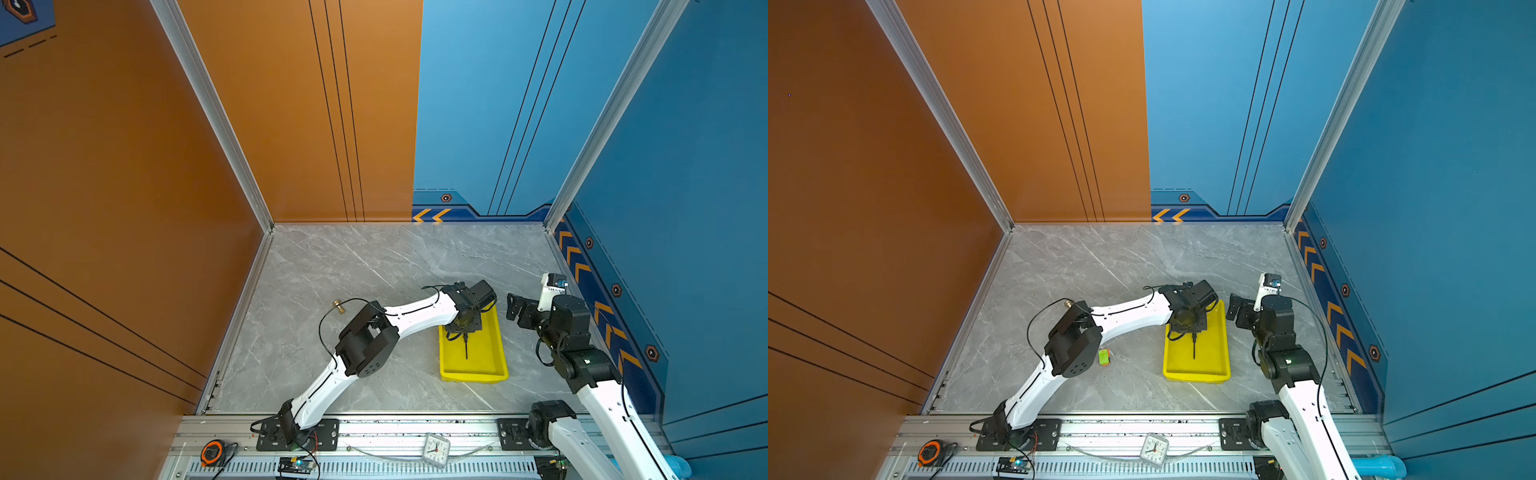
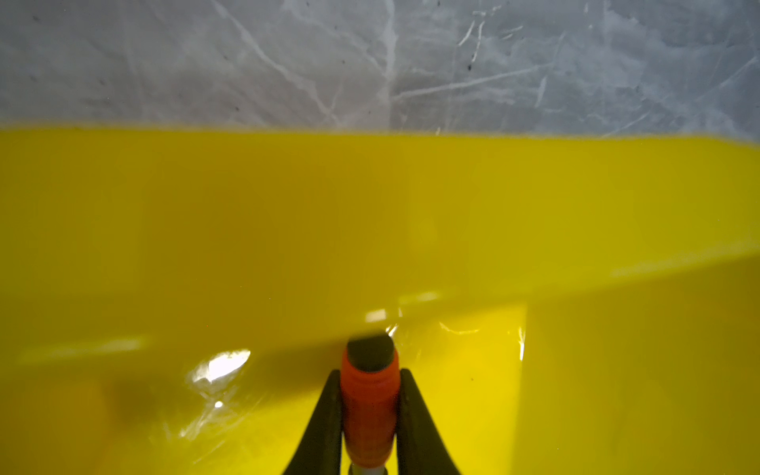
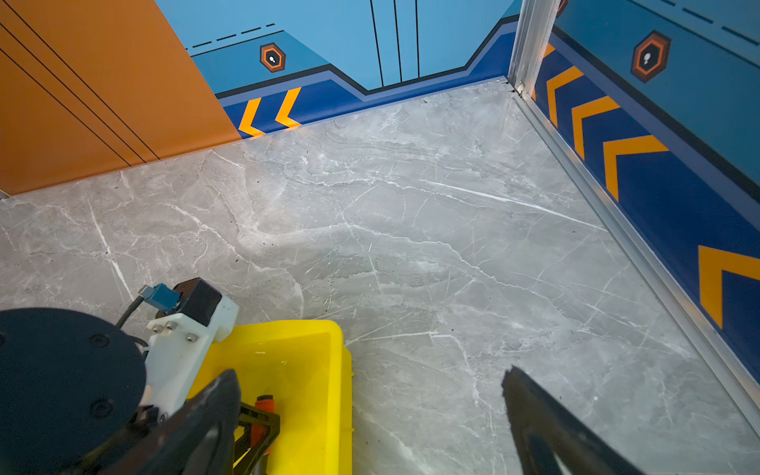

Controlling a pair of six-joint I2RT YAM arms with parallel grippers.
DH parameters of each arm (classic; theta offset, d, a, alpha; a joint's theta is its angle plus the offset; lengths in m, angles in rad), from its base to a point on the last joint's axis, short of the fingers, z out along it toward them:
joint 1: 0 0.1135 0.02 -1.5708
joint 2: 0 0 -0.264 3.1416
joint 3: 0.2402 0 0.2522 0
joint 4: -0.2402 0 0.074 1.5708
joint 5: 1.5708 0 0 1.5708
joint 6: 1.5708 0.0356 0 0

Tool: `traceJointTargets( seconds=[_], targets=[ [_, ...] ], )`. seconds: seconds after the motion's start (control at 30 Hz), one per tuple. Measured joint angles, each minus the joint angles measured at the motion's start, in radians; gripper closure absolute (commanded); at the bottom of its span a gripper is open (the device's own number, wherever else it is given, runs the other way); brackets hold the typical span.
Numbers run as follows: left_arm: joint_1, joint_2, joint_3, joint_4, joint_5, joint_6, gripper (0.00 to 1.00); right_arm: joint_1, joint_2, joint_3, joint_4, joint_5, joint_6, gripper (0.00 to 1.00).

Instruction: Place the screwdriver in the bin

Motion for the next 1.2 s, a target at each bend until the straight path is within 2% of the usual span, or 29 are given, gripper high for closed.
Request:
traceJointTargets(
  seconds=[0.23, 0.47, 0.6, 0.77, 0.83, 0.87, 0.93, 0.97, 1.2],
  targets=[
    [0.000, 0.000, 0.000, 0.000, -0.005, 0.000, 0.58, 0.000, -0.016, -0.004, 0.000, 0.002, 0.000, 0.00],
    [0.000, -0.021, 0.000, 0.000, -0.023, 0.022, 0.56, -0.002, -0.019, -0.006, -0.001, 0.004, 0.000, 0.00],
    [0.000, -0.080, 0.004, 0.000, -0.031, 0.064, 0.52, -0.003, -0.019, -0.006, -0.001, 0.010, 0.001, 0.00],
    [0.011, -0.225, -0.023, 0.005, -0.030, 0.123, 0.39, -0.003, -0.012, -0.006, -0.010, 0.014, 0.001, 0.00],
    [0.018, -0.317, -0.075, 0.009, -0.032, 0.146, 0.31, -0.003, -0.001, -0.006, -0.014, 0.022, 0.001, 0.00],
    [0.025, -0.369, -0.114, 0.013, -0.035, 0.159, 0.25, -0.003, 0.003, -0.006, -0.017, 0.026, 0.001, 0.00],
    [0.048, -0.476, -0.199, 0.014, -0.051, 0.191, 0.06, -0.005, 0.006, -0.006, -0.018, 0.031, 0.004, 0.00],
    [0.066, -0.532, -0.251, 0.018, -0.063, 0.209, 0.02, -0.006, 0.006, -0.006, -0.018, 0.036, 0.005, 0.00],
    [0.262, -0.909, -0.668, 0.016, -0.199, 0.351, 0.02, -0.027, 0.042, -0.006, -0.014, 0.063, 0.018, 0.00]
  ],
)
